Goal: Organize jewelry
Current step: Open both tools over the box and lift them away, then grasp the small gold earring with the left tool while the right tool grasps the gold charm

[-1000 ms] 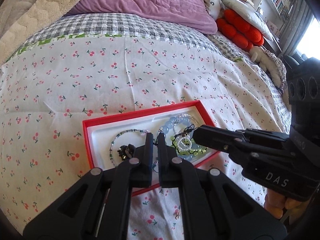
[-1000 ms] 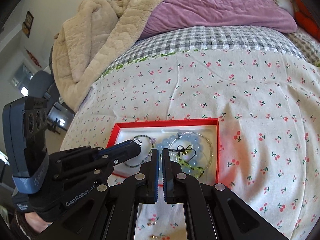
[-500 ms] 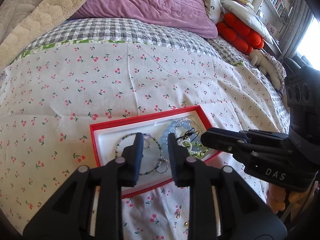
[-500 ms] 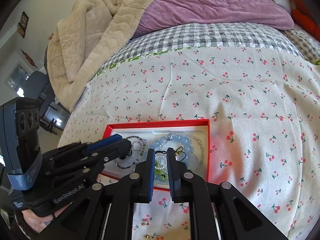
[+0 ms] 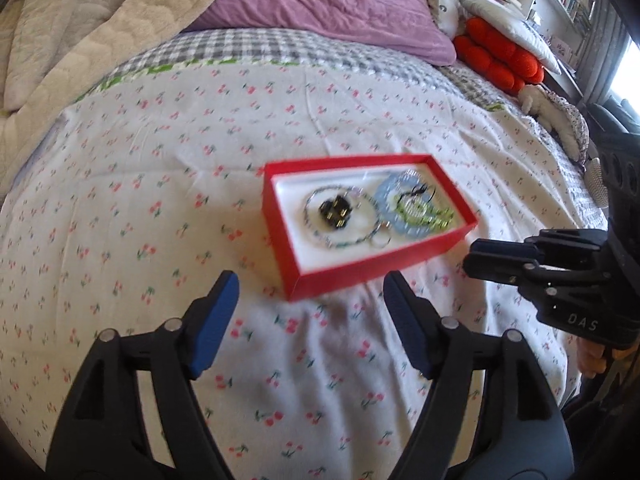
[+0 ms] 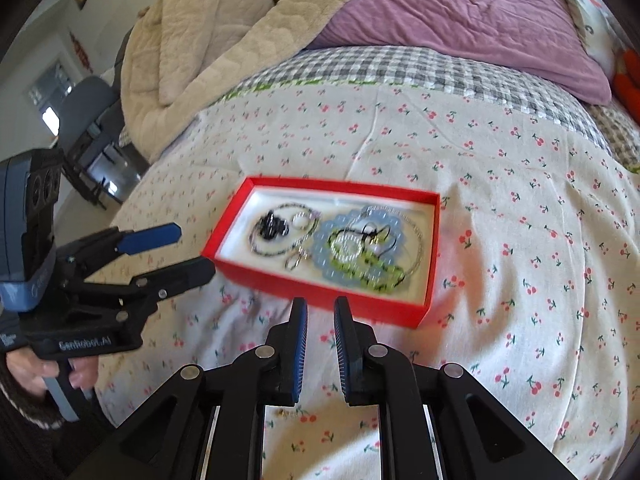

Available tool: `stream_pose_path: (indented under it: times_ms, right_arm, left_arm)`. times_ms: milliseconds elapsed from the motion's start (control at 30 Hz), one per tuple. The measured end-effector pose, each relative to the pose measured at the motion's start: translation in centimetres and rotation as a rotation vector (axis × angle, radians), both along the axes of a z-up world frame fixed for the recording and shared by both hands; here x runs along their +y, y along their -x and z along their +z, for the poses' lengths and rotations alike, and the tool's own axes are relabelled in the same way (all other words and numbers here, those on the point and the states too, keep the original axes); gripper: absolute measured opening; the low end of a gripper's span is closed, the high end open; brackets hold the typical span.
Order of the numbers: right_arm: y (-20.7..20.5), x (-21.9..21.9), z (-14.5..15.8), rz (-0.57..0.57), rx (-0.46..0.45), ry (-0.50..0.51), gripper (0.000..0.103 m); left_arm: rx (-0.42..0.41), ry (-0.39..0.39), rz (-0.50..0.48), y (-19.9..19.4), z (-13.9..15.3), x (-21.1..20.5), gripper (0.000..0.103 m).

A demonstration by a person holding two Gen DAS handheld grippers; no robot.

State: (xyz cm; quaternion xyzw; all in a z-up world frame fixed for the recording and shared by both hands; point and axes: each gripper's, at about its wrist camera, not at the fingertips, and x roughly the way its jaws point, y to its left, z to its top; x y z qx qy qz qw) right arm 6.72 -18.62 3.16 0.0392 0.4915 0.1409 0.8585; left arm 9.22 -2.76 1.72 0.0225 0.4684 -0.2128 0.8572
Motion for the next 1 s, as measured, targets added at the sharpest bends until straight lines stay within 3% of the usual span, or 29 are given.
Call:
stream_pose_path:
  times_ms: [367,800,867,900,933,1000]
  right_arm:
    - [3.6,2.5,-2.9,0.095,0.032,0.092,0.015]
    - [5.8,4.0,-6.0,0.174,0.032,0.069,0.017]
    - [6.1,4.2,-6.3,0.186,0.024,0.063,0.023]
    - [6.2,4.3,-6.4,0.187,0.021,0.061,0.037]
    - [6.4,4.4,-6.5,0.186,0.014,0.063,0.062]
    - [6.7,4.6,-6.6,0.186,-0.026,0.064,0.068]
  left_arm:
    - [0.045,-0.083,-0.032,3.1,-2.6,1.8,0.076]
    - [0.053,-0.097,-0.077,4.5,-3.5,1.8,0.079]
    - [0.055,-0.095,-0.080,4.4,-3.5,1.8,0.079]
    - [0.055,-0.094,-0.081,4.4,-3.6,1.8,0.079]
    - [0.055,-0.094,-0.081,4.4,-3.6,1.8,0.079]
    - [0.057,-0.093,-0.082,4.4,-3.8,1.8,0.079]
